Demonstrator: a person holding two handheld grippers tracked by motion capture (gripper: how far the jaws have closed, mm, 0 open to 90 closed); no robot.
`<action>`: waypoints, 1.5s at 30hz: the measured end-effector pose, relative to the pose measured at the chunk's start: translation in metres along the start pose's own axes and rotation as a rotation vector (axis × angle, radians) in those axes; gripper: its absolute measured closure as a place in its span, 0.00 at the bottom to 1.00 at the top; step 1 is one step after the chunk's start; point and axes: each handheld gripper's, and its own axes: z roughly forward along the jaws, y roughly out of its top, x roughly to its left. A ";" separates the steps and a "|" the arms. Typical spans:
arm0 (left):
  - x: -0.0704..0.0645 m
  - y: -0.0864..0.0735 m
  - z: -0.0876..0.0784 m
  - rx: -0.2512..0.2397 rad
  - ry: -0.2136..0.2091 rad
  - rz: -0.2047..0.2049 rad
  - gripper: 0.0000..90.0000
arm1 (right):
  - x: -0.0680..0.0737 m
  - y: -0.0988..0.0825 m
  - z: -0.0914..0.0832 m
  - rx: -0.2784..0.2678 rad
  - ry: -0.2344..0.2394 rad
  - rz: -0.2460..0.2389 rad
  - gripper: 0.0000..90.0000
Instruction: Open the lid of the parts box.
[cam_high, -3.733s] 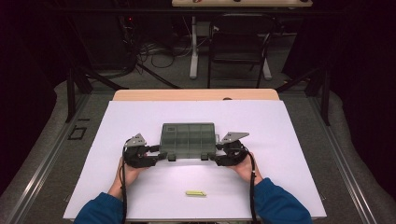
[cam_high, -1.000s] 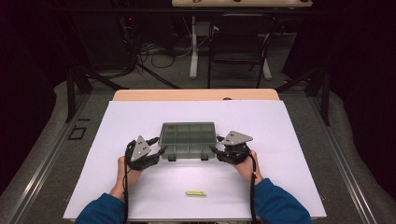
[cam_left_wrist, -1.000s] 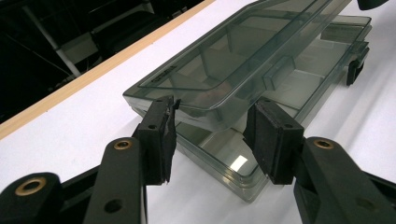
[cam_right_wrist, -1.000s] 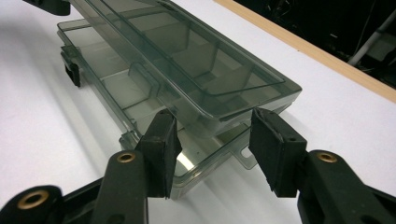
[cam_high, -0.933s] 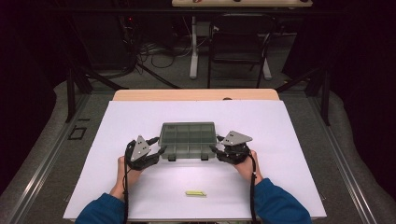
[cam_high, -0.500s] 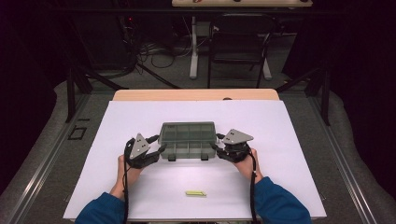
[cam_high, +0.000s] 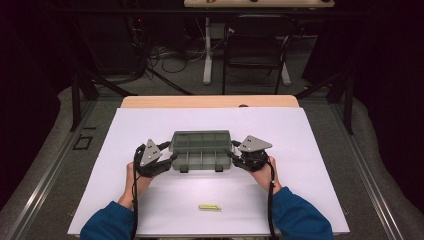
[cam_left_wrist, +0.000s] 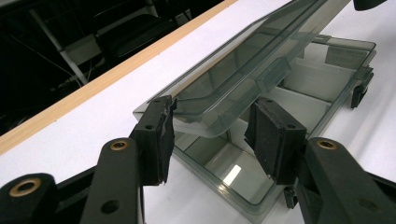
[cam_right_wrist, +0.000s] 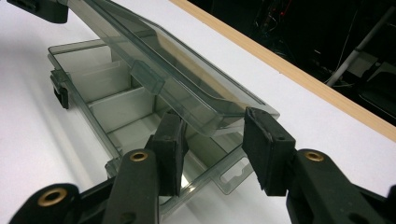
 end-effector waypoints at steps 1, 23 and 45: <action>0.000 0.000 0.000 0.000 0.000 0.000 0.57 | 0.000 0.001 0.000 0.002 0.000 -0.001 0.65; 0.035 0.026 0.000 0.006 -0.071 -0.055 0.71 | -0.019 0.027 0.003 0.012 -0.011 0.009 0.73; 0.071 0.050 0.010 0.067 -0.150 -0.107 0.82 | -0.048 0.052 0.021 0.089 0.023 0.082 0.79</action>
